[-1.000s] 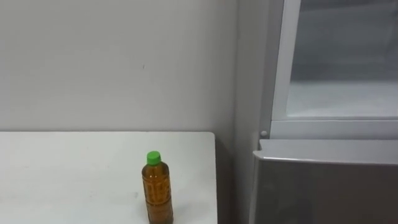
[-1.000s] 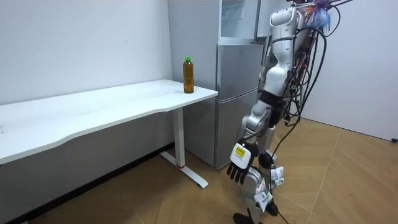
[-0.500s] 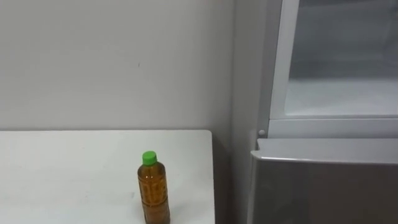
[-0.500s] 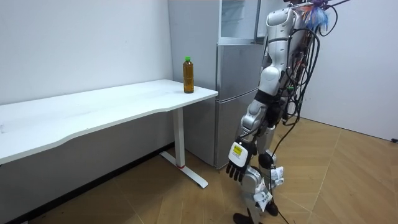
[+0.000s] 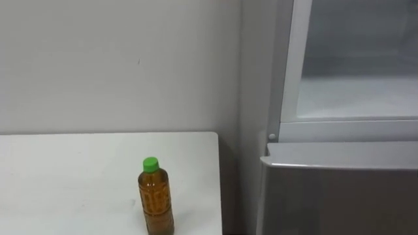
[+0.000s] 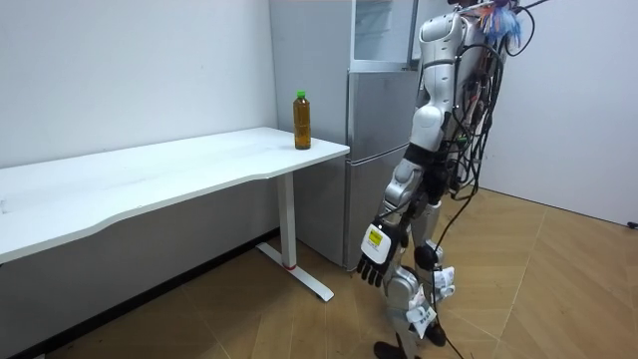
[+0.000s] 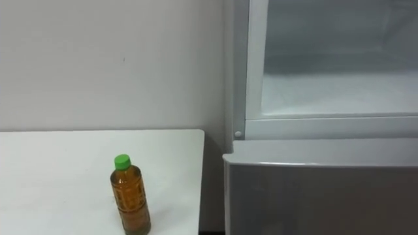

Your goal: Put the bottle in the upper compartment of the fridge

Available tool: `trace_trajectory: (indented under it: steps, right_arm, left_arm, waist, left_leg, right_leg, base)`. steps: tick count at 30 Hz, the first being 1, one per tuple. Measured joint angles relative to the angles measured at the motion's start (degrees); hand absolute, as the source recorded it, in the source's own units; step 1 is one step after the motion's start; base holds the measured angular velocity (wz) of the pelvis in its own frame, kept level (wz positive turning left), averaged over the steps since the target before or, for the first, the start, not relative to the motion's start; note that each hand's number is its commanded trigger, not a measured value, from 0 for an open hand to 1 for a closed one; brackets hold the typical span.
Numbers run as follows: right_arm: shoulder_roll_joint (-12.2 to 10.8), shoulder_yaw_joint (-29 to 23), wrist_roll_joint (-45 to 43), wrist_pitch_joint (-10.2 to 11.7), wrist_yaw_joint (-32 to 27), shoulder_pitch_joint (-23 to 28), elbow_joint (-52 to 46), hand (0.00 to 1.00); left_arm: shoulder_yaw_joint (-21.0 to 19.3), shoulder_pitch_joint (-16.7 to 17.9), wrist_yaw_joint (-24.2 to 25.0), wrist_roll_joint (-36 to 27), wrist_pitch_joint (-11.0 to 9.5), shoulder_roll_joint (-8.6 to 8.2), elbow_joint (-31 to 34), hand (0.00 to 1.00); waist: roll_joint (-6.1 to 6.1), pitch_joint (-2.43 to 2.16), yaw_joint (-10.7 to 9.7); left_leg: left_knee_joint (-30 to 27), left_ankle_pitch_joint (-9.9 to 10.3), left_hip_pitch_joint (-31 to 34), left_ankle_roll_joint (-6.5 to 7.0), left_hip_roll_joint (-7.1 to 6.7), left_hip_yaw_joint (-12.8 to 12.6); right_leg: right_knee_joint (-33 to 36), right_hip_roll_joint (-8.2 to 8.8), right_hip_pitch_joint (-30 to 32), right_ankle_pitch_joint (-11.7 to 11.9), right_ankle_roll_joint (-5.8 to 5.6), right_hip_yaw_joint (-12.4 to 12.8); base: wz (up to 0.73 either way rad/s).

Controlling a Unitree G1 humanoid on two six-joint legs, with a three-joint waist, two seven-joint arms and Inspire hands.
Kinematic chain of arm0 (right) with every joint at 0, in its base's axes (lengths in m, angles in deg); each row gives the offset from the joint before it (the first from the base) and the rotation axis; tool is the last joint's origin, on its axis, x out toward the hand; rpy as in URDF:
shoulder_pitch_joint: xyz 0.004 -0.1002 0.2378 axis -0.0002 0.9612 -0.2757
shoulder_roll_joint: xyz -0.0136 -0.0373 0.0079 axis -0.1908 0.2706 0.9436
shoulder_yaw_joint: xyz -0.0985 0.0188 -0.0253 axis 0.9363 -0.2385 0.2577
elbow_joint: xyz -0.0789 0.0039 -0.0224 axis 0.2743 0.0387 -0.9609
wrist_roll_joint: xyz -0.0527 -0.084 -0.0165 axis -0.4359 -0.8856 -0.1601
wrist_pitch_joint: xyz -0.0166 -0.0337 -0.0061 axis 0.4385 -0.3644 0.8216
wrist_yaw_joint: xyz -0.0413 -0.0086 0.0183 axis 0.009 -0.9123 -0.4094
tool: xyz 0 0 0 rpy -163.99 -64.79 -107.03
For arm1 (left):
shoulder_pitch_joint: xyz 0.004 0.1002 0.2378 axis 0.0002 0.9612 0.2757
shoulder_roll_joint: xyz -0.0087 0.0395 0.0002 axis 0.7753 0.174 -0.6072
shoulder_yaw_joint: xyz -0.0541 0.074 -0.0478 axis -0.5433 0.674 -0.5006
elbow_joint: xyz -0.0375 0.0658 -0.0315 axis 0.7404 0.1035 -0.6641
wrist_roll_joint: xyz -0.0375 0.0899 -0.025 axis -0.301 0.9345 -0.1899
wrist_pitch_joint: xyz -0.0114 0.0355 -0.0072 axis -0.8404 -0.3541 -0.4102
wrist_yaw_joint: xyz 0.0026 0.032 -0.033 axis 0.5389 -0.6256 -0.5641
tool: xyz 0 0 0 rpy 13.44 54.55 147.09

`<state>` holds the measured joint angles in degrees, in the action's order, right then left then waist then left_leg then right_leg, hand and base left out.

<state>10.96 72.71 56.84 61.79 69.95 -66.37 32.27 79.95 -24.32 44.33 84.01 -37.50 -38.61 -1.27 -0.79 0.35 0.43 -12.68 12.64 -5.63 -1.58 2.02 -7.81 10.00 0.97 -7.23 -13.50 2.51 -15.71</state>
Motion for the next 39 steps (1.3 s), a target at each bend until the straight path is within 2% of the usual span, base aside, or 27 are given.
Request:
trace_trajectory:
  steps: [4,5,7,8,9,11,14,16,19,20,24,30,35,39]
  right_arm:
    - [0.4,0.7,-0.4,0.5,2.9,-0.2,-9.6,0.00]
    - [0.7,1.5,-0.3,0.5,3.8,-0.1,-13.4,0.00]
    - [1.1,2.4,-0.2,0.4,5.4,-0.1,-18.4,0.00]
    - [1.6,2.8,-0.7,-1.1,5.9,0.4,-20.6,0.00]
    - [1.9,2.7,-1.0,-1.2,6.5,1.5,-22.6,0.00]
    - [2.5,2.8,-1.2,-2.0,7.7,2.3,-26.6,0.00]
    - [4.5,3.2,-1.5,-3.2,8.9,2.9,-31.9,0.00]
    - [4.8,3.2,-1.8,-3.5,9.0,3.2,-34.0,0.00]
    - [5.8,3.1,-3.9,-4.0,9.6,3.2,-37.6,0.00]
    - [6.5,3.1,-3.9,-4.0,10.2,3.2,-39.5,0.00]
    - [9.2,2.8,-3.9,-4.6,11.8,3.1,-48.8,0.00]
    - [9.0,1.9,-2.3,-3.9,13.8,-2.0,-59.3,0.00]
    - [8.7,0.8,2.6,-3.8,14.0,-6.3,-64.6,0.00]
    - [8.7,0.6,3.7,-3.9,14.7,-6.9,-66.7,0.00]
  left_arm:
    - [0.1,-0.1,0.0,0.1,-0.9,0.69,0.1,0.00]
    - [0.1,-0.1,0.0,0.1,-0.9,0.91,0.5,0.00]
    - [0.1,-0.1,0.0,0.0,-0.9,1.21,1.0,0.00]
    - [0.1,-0.1,0.0,0.1,-1.0,1.50,1.4,0.00]
    - [0.1,-0.3,0.1,0.2,-1.0,1.76,1.4,0.00]
    - [0.1,-0.4,0.1,0.3,-1.0,1.79,1.6,0.00]
    - [0.2,-0.5,0.1,0.3,-1.0,1.74,1.5,0.00]
    - [0.2,-0.7,0.0,0.3,-1.0,1.74,1.5,0.00]
    - [0.2,-0.7,0.0,0.3,-1.0,1.76,1.5,0.00]
    - [0.2,-0.6,0.0,0.1,-1.0,1.77,1.6,0.00]
    - [0.3,0.5,0.0,0.2,-1.1,2.14,3.6,0.00]
    - [0.9,0.9,0.0,-0.3,-1.5,4.45,3.5,0.00]
    - [0.4,1.5,0.0,-0.3,-0.9,4.26,3.5,0.00]
    - [0.3,1.2,0.0,-0.3,-0.4,4.05,2.7,0.00]
  waist:
    - [-0.77,0.05,0.2]
    - [-1.05,0.24,0.2]
    - [-1.54,0.11,0.3]
    - [-1.70,0.17,0.6]
    - [-1.91,0.28,1.3]
    - [-1.98,0.19,1.4]
    - [-1.61,0.29,1.6]
    - [-1.11,0.56,1.5]
    - [-0.35,0.44,1.6]
    - [-0.10,0.26,1.6]
    - [0.06,0.08,1.9]
    - [-1.18,-0.36,3.2]
    - [-2.49,-0.37,3.5]
    - [-2.33,-0.39,4.3]
  left_leg:
    - [0.0,0.0,0.1,0.00,-0.04,0.0]
    - [-0.1,0.0,0.3,0.00,-0.05,0.0]
    - [-0.4,0.0,1.1,0.00,-0.04,0.0]
    - [-1.0,0.0,1.5,0.00,-0.03,0.0]
    - [-1.0,0.2,1.7,0.01,0.09,0.0]
    - [-1.2,0.5,2.0,-0.15,0.30,0.0]
    - [-1.1,0.6,2.2,-0.11,0.33,-0.2]
    - [-1.1,0.6,2.1,-0.09,0.36,-0.4]
    - [-1.0,0.6,2.2,-0.06,0.39,-0.8]
    - [-1.0,0.6,2.1,-0.05,0.40,-0.9]
    - [-0.8,0.6,1.8,0.01,0.44,-1.4]
    - [-0.8,0.5,1.2,0.09,0.51,-1.6]
    - [-0.7,0.5,1.0,0.10,0.49,-1.6]
    - [-0.7,0.5,1.1,0.11,0.40,-1.6]
  right_leg:
    - [-0.1,0.00,-0.1,0.0,0.00,-0.2]
    - [-0.2,0.00,0.0,0.0,0.00,-0.2]
    - [-0.1,-0.01,0.3,0.0,0.00,-0.3]
    - [-0.1,-0.02,0.4,0.1,0.02,-0.3]
    - [-0.1,-0.12,0.4,0.1,0.08,-0.3]
    - [0.4,-0.19,0.7,0.2,0.16,-0.2]
    - [1.1,-0.06,1.3,0.2,0.13,0.0]
    - [1.7,0.03,1.5,0.2,0.12,0.0]
    - [2.0,0.11,1.9,0.2,0.12,0.1]
    - [2.3,0.12,2.2,0.2,0.12,0.2]
    - [2.7,-0.02,2.7,0.1,0.12,1.6]
    - [3.2,-0.13,3.1,0.2,0.20,2.2]
    - [2.4,-0.18,2.3,0.3,0.06,2.0]
    - [1.9,-0.17,2.2,0.6,-0.08,2.0]
  base:
    - [0.04]
    - [0.00]
    - [0.04]
    - [0.03]
    - [0.00]
    - [-0.09]
    - [-0.07]
    - [-0.04]
    - [-0.01]
    - [-0.05]
    - [-0.10]
    - [-0.03]
    - [0.03]
    - [0.00]
